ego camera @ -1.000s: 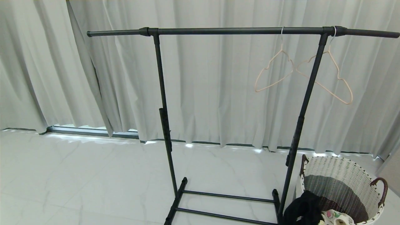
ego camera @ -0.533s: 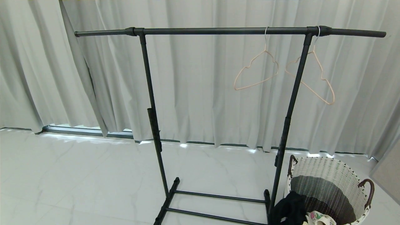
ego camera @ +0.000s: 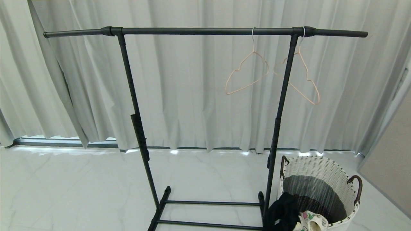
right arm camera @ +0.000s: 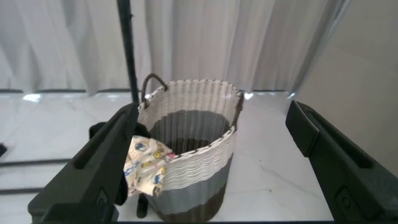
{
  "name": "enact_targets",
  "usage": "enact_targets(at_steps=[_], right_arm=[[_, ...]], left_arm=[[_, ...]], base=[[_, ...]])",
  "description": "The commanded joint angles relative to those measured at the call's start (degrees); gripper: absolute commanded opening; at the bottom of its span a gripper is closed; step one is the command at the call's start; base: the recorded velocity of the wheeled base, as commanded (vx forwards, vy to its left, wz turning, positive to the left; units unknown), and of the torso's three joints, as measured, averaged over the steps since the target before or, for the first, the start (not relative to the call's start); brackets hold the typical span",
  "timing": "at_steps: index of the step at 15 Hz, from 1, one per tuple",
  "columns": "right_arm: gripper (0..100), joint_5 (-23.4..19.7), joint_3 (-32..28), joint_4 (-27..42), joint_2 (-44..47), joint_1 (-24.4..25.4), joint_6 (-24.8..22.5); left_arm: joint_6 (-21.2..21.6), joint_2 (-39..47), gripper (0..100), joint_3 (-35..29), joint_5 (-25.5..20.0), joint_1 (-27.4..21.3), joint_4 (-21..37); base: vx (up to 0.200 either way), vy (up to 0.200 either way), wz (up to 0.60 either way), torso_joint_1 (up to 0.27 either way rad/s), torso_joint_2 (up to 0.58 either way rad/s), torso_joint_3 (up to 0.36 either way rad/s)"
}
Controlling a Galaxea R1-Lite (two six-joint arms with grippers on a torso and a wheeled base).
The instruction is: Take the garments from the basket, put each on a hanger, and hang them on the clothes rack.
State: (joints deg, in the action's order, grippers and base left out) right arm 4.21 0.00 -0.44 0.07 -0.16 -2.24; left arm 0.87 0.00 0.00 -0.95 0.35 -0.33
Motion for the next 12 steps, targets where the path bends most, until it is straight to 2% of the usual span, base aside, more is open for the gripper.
enact_targets(at_steps=[1, 4, 12], right_arm=[[100, 0.01, 0.0, -0.09, 0.01, -0.02, 0.05], [100, 0.01, 0.0, -0.09, 0.01, -0.02, 0.05], [100, 0.01, 0.0, -0.09, 0.01, -0.02, 0.13]], left_arm=[[-0.07, 0.09, 100, 0.0, -0.02, 0.0, -0.02], [0.01, 0.09, 100, 0.0, -0.02, 0.0, -0.02], [1.68, 0.09, 100, 0.0, -0.37, 0.0, -0.02]], base=[[0.0, 0.0, 0.0, 0.0, 0.0, 0.0], [0.0, 0.0, 0.0, 0.0, 0.0, 0.0], [0.0, 0.2, 0.0, 0.002, 0.0, 0.003]])
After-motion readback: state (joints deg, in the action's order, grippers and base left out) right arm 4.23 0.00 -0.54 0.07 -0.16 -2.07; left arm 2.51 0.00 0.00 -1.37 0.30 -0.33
